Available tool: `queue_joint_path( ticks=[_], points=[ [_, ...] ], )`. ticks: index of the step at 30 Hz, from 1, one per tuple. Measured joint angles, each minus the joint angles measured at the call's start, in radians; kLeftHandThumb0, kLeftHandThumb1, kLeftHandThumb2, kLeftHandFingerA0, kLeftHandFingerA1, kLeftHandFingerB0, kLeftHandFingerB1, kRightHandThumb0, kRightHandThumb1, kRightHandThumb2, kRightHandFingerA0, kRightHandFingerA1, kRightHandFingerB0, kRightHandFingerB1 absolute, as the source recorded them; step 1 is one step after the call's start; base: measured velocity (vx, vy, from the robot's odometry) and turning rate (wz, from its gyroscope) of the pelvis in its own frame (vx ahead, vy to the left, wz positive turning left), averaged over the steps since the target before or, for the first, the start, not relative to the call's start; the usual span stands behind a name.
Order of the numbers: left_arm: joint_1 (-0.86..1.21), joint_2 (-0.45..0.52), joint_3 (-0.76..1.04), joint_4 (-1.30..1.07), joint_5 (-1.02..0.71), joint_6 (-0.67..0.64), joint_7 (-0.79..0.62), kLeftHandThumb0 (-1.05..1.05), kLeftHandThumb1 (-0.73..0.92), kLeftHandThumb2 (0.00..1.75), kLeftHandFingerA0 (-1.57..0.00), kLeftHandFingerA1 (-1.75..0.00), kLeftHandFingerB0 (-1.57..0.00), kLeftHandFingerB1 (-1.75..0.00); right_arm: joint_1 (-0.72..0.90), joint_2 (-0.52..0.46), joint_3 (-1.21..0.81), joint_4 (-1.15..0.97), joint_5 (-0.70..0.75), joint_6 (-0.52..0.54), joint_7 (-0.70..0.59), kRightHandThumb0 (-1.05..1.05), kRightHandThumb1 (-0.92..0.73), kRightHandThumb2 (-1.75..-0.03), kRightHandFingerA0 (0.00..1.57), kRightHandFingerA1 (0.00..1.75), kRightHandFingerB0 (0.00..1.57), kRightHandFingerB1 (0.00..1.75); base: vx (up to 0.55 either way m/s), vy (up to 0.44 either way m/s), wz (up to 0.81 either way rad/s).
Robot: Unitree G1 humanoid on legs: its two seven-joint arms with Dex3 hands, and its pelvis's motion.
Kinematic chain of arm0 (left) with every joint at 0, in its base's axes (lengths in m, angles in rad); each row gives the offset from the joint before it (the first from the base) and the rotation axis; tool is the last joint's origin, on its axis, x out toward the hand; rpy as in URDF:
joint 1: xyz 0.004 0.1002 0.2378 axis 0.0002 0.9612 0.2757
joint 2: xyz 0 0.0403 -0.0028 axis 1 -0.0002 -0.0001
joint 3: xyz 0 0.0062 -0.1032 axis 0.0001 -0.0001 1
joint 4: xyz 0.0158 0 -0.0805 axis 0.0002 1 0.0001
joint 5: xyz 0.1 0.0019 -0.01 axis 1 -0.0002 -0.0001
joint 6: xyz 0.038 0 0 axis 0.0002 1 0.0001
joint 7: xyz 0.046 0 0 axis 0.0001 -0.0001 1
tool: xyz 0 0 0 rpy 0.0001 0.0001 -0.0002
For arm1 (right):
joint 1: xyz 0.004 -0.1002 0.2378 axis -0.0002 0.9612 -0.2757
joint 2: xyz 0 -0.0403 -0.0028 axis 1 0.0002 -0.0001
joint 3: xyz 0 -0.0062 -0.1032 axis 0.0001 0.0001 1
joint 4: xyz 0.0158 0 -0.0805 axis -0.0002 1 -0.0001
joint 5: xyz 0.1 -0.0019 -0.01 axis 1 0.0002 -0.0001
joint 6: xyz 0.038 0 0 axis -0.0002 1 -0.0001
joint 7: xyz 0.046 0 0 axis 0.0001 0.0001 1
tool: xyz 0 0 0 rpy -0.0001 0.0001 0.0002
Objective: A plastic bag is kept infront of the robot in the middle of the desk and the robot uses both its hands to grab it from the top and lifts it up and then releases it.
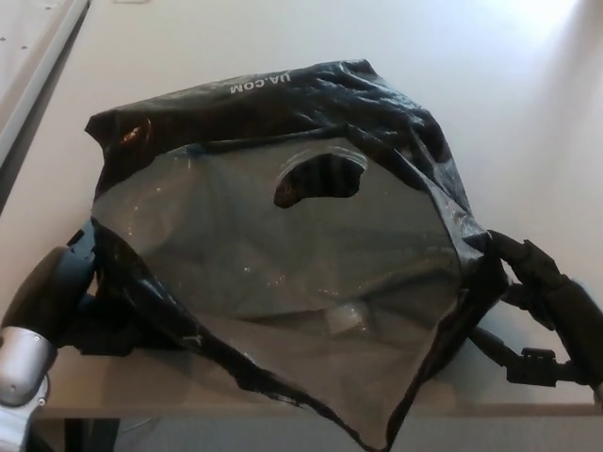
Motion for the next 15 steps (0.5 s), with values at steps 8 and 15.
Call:
queue_joint_path(
  ticks=[8,15],
  points=[
    [0.047,-0.036,-0.050,-0.080,0.002,0.000,0.003,-0.83,0.48,0.85,-0.22,-0.48,-0.05,-0.18,-0.126,0.058,0.050,0.058,-0.023,0.043,-0.024,-0.62,-0.46,-0.80,0.24,0.50,0.02,0.28,0.00,0.000,0.00],
    [0.055,-0.060,-0.096,-0.128,0.022,0.018,0.012,-0.47,0.66,0.59,-0.94,-1.31,-0.85,-0.55,-0.274,0.105,0.079,0.163,-0.041,0.090,-0.049,-0.24,-0.47,-0.53,0.53,1.16,0.63,1.07,0.00,0.000,0.00]
  ],
)
